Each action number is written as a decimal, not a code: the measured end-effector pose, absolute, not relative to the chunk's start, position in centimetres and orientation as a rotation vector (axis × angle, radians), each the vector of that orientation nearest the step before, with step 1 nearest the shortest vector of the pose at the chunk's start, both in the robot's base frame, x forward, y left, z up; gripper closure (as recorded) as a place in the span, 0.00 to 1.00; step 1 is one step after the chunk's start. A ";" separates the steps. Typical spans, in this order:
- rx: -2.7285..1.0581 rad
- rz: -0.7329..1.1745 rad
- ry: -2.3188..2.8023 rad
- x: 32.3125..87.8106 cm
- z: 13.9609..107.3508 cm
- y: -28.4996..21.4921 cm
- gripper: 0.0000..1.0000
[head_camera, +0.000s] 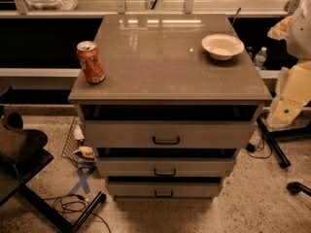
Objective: Open bottom drawer
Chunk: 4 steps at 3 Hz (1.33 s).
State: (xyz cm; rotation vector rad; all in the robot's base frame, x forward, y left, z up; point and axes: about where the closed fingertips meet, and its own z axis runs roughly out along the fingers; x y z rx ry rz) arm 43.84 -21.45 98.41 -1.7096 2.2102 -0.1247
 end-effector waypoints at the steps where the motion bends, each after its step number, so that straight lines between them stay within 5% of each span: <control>1: -1.710 -0.125 2.210 43.8 98.4 -21.5 0.00; 4: -1.342 -0.011 2.330 41.8 90.7 -19.1 0.00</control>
Offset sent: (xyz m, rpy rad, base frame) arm 0.0062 0.0009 -0.0046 0.0089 -0.0511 -0.0468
